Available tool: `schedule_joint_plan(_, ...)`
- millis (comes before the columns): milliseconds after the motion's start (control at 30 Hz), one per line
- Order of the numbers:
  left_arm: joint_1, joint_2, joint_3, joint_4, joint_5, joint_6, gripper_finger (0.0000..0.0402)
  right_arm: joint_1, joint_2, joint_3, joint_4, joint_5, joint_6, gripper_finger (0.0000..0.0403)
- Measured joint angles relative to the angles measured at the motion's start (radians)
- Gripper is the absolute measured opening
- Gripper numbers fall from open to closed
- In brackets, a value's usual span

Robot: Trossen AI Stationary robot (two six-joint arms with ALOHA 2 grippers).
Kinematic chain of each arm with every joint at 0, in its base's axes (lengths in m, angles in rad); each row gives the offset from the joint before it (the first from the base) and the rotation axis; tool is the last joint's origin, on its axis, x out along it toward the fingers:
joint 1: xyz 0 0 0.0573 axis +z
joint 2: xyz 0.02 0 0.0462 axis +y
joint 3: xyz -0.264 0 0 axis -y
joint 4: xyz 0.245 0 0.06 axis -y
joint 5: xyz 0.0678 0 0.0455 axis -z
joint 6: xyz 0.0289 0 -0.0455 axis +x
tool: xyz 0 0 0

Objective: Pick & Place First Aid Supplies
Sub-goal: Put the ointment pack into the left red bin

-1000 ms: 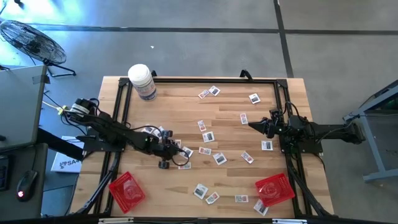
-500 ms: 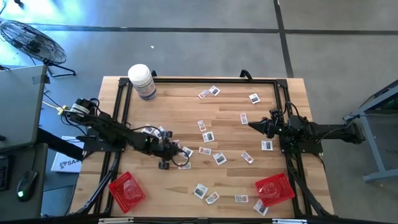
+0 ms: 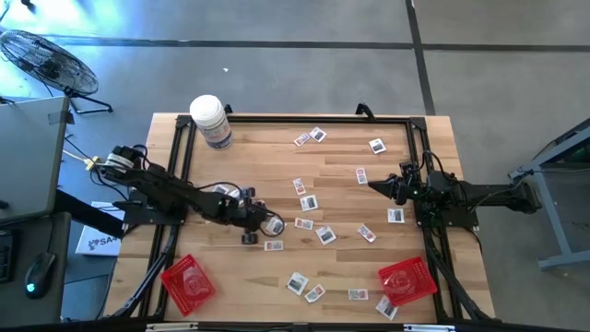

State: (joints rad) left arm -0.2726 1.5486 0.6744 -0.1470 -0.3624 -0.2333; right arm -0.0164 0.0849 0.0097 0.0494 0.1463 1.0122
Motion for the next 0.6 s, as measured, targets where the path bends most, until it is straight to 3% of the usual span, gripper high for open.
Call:
schedule_joint_plan(167,-0.002,-0.043,0.038,-0.05,0.039,-0.002,0.0,0.0,0.0,0.0,0.002,0.0,0.0,0.0064)
schedule_joint_plan(333,-0.023,-0.118,0.105,-0.208,0.068,-0.043,0.0,0.0,0.012,0.0,0.01,0.001,0.0,0.0064)
schedule_joint_plan(600,-0.171,-0.206,0.253,-0.499,0.073,-0.219,0.0,0.0,0.013,0.0,0.011,0.001,0.0,0.0064)
